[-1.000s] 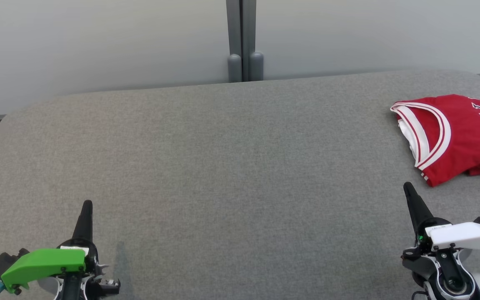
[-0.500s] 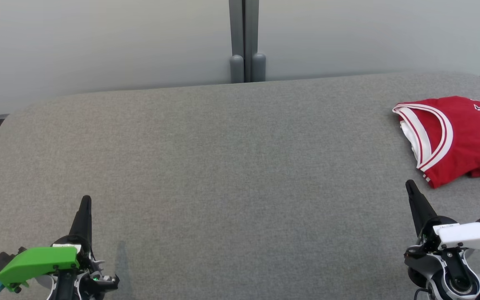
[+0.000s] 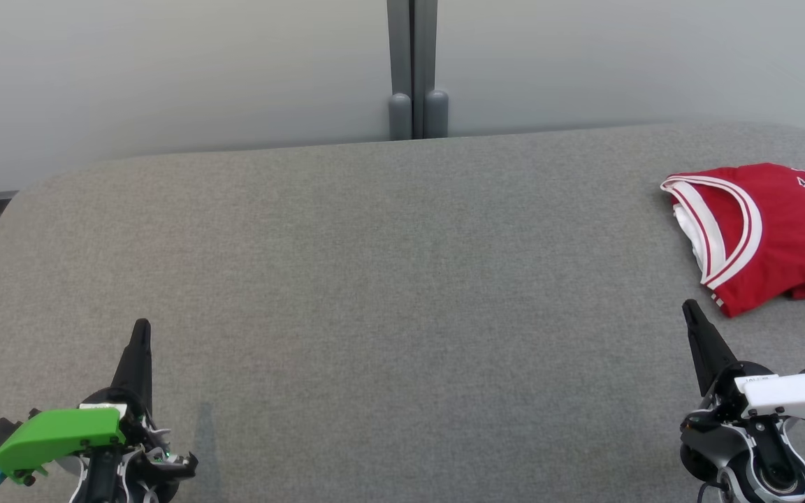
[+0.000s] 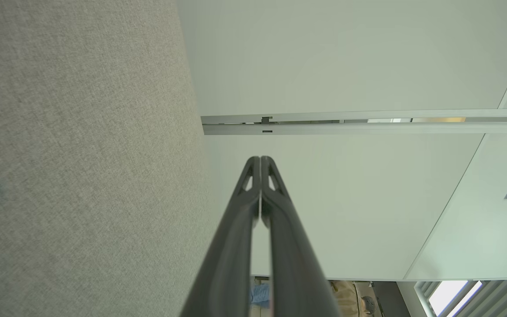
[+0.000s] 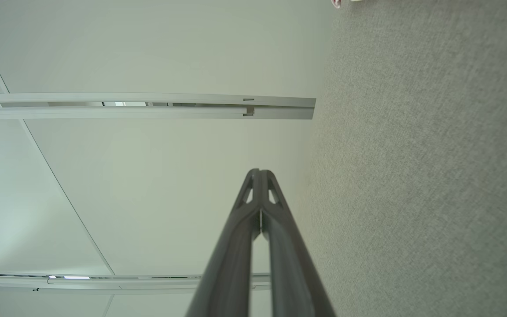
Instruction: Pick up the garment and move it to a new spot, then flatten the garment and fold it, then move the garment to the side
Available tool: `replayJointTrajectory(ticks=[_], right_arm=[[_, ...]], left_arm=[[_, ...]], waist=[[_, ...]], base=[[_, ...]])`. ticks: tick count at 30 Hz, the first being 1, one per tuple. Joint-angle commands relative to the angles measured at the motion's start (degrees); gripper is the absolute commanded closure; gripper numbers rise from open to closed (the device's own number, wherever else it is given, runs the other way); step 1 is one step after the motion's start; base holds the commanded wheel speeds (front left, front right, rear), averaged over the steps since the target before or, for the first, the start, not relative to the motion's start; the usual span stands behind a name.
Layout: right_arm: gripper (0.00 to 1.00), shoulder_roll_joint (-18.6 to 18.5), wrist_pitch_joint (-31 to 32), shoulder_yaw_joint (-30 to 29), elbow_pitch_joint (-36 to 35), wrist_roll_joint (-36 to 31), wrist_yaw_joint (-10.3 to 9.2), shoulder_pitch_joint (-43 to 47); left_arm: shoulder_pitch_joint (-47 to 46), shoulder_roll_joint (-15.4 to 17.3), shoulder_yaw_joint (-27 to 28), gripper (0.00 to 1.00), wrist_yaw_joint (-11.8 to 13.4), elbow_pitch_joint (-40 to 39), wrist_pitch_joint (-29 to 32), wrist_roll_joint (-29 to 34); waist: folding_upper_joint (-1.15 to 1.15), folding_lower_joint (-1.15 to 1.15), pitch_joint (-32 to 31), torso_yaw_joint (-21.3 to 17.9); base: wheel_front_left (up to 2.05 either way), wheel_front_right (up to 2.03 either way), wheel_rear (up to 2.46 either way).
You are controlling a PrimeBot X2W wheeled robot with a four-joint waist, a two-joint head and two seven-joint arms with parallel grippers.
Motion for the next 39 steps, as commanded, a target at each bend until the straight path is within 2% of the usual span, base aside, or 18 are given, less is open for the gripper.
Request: replayJointTrajectory(ticks=[1, 39], right_arm=[[1.00, -0.30, 0.21, -0.14, -0.21, 0.11, -0.01, 0.79], [1.00, -0.30, 0.21, -0.13, -0.20, 0.11, -0.02, 0.78]], left_arm=[[-0.54, 0.40, 0.15, 1.00, -0.24, -0.21, 0.22, -0.20], [-0.53, 0.40, 0.14, 1.00, -0.24, -0.21, 0.21, -0.21]], waist=[[0.00, 0.00, 0.00, 0.00], [0.00, 0.00, 0.00, 0.00]], base=[[0.00, 0.00, 0.00], [0.00, 0.00, 0.00]])
